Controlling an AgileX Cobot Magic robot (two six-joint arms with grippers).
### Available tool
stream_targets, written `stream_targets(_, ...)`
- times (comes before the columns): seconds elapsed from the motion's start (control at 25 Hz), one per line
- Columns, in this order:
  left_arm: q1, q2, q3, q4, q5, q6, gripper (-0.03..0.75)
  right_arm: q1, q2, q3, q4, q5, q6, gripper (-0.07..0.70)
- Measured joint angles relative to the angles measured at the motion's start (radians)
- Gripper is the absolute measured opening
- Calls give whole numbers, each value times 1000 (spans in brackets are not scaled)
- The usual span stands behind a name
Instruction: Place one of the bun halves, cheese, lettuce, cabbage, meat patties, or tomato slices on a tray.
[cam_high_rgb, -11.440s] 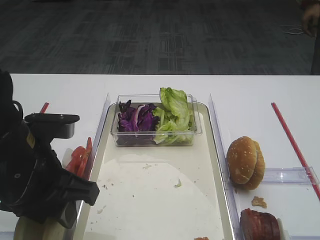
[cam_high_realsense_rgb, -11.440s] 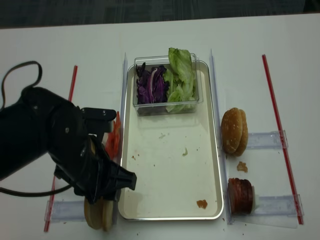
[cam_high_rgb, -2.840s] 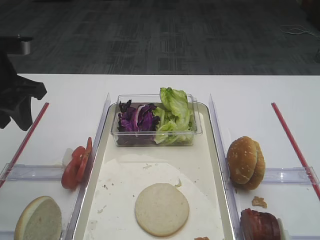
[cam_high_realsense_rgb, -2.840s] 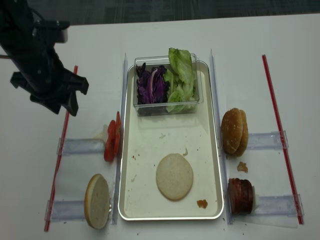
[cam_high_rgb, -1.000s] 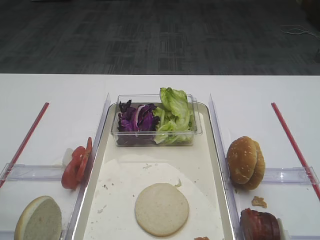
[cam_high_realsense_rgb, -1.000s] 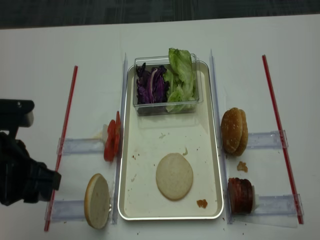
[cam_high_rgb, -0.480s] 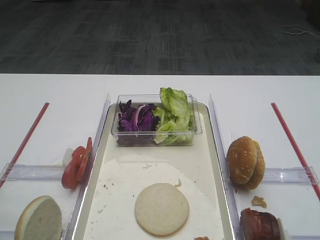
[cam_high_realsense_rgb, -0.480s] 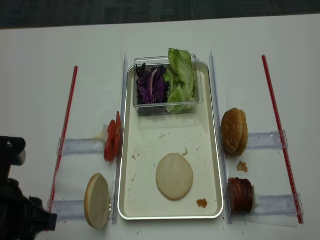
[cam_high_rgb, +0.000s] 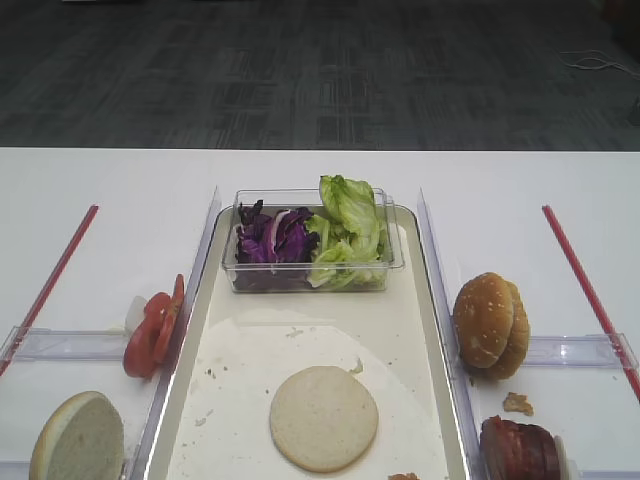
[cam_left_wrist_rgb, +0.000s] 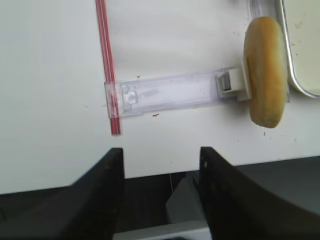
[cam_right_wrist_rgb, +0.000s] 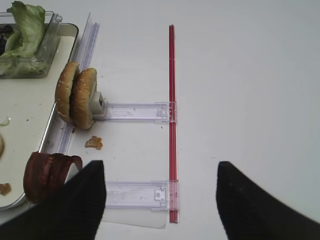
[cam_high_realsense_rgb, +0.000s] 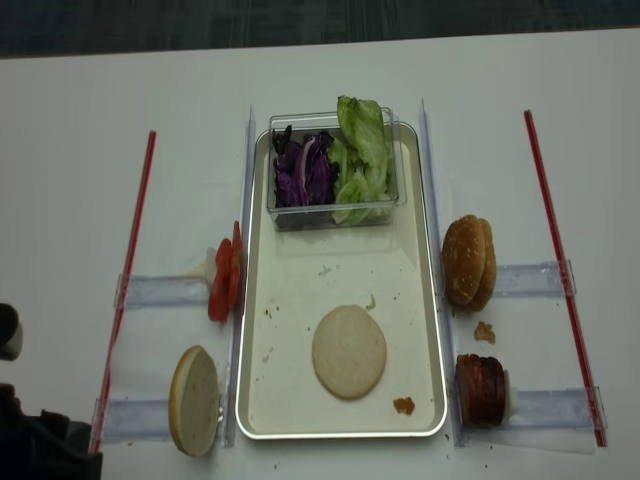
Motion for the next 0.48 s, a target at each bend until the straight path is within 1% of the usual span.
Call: stream_targets(0.48, 0, -148, 0, 0, 4, 0, 330, 0, 0, 0, 0, 0, 0, 490)
